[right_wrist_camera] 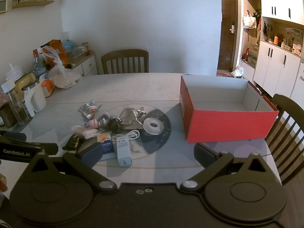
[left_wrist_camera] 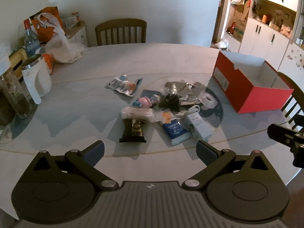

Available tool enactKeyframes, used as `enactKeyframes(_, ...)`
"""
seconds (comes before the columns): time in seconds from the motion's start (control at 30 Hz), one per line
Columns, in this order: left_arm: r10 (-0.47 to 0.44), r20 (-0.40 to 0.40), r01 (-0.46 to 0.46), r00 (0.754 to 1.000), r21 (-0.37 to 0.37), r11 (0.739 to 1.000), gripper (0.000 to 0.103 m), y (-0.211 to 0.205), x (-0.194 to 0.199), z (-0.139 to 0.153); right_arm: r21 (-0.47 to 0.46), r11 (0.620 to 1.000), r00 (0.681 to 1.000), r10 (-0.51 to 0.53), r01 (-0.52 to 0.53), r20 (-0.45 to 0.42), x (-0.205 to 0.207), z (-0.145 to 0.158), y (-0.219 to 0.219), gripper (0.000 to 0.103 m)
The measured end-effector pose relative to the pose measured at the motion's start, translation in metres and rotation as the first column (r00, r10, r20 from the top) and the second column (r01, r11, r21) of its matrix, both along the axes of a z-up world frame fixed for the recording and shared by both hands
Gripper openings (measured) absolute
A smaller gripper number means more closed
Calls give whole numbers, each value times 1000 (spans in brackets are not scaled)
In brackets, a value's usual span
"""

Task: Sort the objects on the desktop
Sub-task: 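Move both tools toward the pile of items on the glass turntable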

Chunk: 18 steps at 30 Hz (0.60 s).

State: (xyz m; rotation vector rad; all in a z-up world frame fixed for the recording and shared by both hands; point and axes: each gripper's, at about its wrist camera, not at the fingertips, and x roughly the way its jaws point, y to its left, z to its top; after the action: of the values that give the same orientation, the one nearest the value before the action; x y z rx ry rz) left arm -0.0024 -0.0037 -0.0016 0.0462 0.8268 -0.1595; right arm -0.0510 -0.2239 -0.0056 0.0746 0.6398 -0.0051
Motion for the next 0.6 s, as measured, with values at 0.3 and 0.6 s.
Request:
enactKeyframes(0.3, 3, 2, -3, 1000, 8, 1000, 103, -2, -2, 1, 1, 1000, 1000, 8, -8, 5, -6, 7, 0, 103)
enactKeyframes(0.6, -3, 4, 3, 1000, 1, 1000, 103, -2, -4, 4, 5, 1000, 1000, 15, -15, 12, -9, 10, 0, 103)
